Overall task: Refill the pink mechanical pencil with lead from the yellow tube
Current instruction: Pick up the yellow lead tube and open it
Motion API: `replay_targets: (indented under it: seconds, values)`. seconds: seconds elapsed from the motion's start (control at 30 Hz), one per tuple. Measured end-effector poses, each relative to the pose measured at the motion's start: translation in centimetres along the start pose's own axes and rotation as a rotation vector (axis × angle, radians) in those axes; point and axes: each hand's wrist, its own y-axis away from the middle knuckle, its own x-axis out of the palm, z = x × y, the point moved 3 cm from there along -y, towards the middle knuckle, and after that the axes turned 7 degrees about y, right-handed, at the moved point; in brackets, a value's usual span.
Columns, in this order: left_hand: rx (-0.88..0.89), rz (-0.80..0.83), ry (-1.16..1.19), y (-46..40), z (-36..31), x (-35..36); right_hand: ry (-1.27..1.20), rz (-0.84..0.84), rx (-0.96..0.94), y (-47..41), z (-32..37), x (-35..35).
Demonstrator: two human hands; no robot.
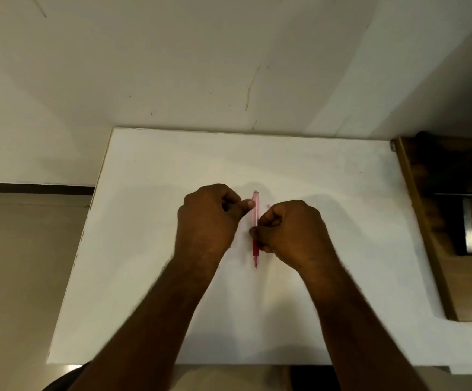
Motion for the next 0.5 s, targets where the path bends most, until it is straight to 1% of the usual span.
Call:
replay_targets:
  seconds: [0.03,0.1,0.27,0.4,0.47,0.5]
  values:
    - [0.006,-0.043,-0.060,0.0,0.2,-0.3,0.060,-0.009,0.008,-0.2,0.1,0.2]
    - [0.004,-0.079,-0.138,-0.1,0.6,-0.6,0.143,-0.029,0.026,-0.6,0.0,0.5]
    - [-0.063,-0.017,-0.330,-0.3,1.4,0.0,0.223,-0.061,0.029,-0.9,-0.1,1.2]
    - [-0.095,0.008,-0.364,-0.3,1.5,0.1,0.210,-0.073,0.006,-0.9,-0.1,0.7]
    - [-0.095,0.013,-0.347,-0.3,1.2,-0.2,0.138,-0.127,-0.011,-1.0,0.0,0.0]
    - [-0.080,0.013,-0.336,-0.3,0.9,-0.3,0.064,-0.163,-0.022,-1.0,0.1,-0.5]
